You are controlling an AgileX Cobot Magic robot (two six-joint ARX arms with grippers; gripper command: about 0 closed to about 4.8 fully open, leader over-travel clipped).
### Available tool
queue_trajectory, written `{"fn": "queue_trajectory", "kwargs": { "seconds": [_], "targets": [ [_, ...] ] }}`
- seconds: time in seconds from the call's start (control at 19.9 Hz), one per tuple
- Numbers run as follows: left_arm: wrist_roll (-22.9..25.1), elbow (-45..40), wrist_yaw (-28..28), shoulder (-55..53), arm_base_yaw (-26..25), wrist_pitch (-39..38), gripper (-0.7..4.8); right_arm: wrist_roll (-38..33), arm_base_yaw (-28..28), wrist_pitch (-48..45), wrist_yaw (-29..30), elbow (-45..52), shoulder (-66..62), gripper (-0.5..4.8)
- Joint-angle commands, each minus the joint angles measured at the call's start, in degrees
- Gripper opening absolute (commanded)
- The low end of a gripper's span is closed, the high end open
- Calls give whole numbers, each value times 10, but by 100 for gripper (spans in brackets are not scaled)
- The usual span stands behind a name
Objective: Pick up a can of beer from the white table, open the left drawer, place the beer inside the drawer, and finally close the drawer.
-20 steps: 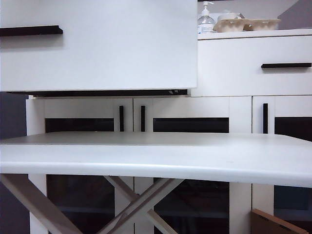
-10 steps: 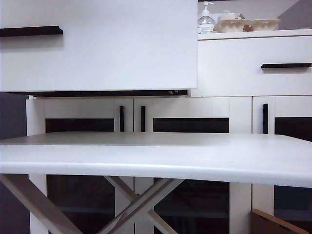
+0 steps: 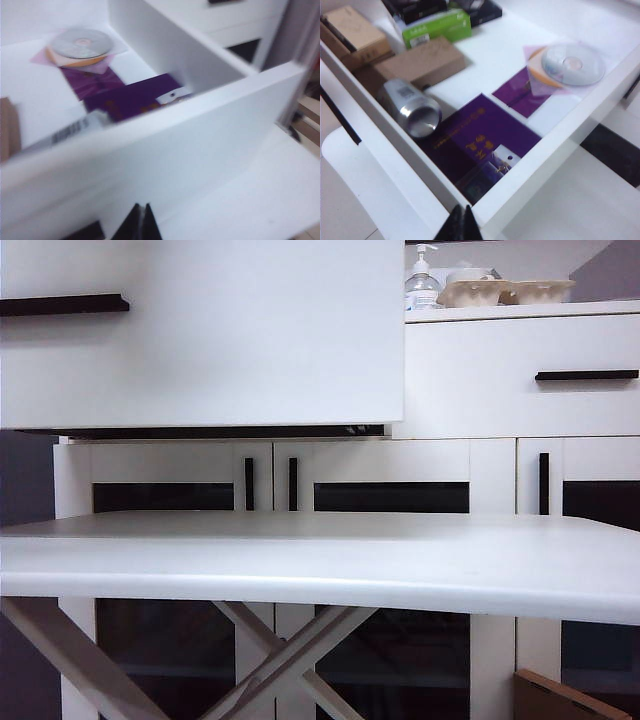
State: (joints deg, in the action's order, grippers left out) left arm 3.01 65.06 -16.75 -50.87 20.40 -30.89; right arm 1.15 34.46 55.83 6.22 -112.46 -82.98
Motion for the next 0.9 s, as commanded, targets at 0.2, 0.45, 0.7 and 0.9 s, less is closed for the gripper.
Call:
{"fn": "queue_trajectory", "kwargs": {
  "seconds": [0.2,0.45,0.7,0.9],
  "targets": [
    [-14,-123,96,7,0,161,-5,0,1,-8,22,1,4,-5],
    [-31,-187,145,7,0,277,-5,7,1,-4,135,1,4,-5],
    [-37,-191,207,-1,0,296,-5,21,1,14,164,1,3,-5],
    [-37,-191,206,-32,0,358,-5,26,1,27,165,1,3,-5]
  ]
}}
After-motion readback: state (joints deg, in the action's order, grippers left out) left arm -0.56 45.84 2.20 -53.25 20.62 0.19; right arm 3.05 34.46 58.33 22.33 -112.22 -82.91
